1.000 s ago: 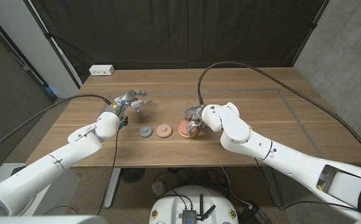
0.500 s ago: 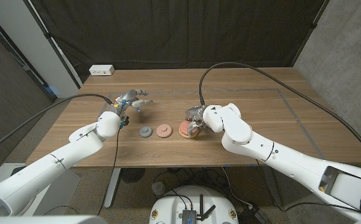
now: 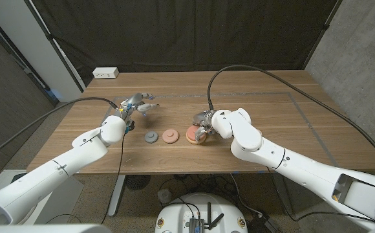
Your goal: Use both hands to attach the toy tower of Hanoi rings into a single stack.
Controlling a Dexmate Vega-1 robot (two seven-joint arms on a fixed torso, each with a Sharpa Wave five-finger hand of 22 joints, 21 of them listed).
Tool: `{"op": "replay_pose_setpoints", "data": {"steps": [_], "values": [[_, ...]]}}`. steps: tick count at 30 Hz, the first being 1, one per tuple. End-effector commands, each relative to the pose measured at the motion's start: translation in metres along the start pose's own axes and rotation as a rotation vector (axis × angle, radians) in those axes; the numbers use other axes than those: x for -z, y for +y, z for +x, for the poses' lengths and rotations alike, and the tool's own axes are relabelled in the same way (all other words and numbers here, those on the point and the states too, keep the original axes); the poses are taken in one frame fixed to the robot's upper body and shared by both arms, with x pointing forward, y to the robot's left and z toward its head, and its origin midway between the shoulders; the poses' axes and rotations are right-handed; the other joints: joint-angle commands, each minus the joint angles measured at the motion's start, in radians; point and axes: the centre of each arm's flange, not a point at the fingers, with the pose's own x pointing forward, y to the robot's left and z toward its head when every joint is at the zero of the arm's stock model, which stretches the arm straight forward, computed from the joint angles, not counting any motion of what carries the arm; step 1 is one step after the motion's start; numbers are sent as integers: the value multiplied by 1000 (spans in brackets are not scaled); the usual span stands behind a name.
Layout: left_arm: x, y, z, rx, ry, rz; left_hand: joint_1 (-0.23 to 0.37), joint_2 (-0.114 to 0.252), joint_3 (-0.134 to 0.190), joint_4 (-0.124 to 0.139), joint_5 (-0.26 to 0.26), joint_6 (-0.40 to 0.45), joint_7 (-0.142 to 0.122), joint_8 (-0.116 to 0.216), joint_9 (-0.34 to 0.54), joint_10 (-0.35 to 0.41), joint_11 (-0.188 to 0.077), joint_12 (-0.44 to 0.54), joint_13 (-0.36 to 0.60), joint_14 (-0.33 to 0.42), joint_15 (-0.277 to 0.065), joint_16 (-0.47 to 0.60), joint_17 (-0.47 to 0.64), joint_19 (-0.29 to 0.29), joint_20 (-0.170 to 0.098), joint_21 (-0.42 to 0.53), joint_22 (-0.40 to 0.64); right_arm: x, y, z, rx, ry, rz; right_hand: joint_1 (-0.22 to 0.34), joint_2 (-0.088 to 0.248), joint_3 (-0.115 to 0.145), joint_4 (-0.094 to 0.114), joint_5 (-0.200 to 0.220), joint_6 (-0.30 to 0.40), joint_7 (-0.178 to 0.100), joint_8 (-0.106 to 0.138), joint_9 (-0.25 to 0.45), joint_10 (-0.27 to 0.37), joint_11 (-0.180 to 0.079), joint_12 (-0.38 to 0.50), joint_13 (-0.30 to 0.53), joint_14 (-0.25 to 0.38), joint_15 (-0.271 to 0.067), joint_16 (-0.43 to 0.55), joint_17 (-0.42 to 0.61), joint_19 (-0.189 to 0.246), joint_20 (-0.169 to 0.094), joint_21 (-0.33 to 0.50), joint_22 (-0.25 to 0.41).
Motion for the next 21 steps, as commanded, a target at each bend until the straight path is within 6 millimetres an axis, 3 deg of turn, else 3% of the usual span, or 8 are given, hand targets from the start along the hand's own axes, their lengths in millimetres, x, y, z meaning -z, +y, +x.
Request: {"op": "replay_pose_setpoints", "data": {"steps": [1,7,15,21], "values": [[-2,3,0,-7,-6,3,-5,2,6,-1,2,11,-4,1,4,11,0,-4,2,-5,-59,6,-1,-6,-96,5,0,-1,0,0,-2,9,-13,5,-22,68,72,-4,58,-67,-7,1,76,-93,2,-4,-4,-22,-12,-1,-8,-51,-2,2],[-1,4,-1,-9,-1,2,-6,2,7,-1,2,11,-5,1,5,14,-1,-3,2,-3,-59,8,0,-6,-95,7,0,-1,-1,1,-8,8,-23,-5,-40,60,75,-11,21,-53,-16,0,46,-86,0,-11,-11,-22,-31,-7,-16,-51,-9,-2],[2,3,-2,-10,3,-2,-6,3,8,-1,2,13,-5,1,5,16,4,-3,1,-3,-59,10,-1,-7,-95,10,0,-2,-2,2,-20,9,-41,-24,-71,43,79,-29,-64,-27,-27,-4,-28,-50,-4,-27,-26,-22,-69,-18,-35,-49,-22,-4],[3,4,-1,-14,5,-5,-6,3,10,-2,2,14,-5,1,5,16,5,-3,1,-2,-59,11,0,-8,-95,13,0,-3,-4,2,-33,12,-57,-35,-81,28,83,-44,-70,-25,-17,-7,-46,-21,0,-42,-19,-22,-85,-30,-32,-49,-27,-6]]}}
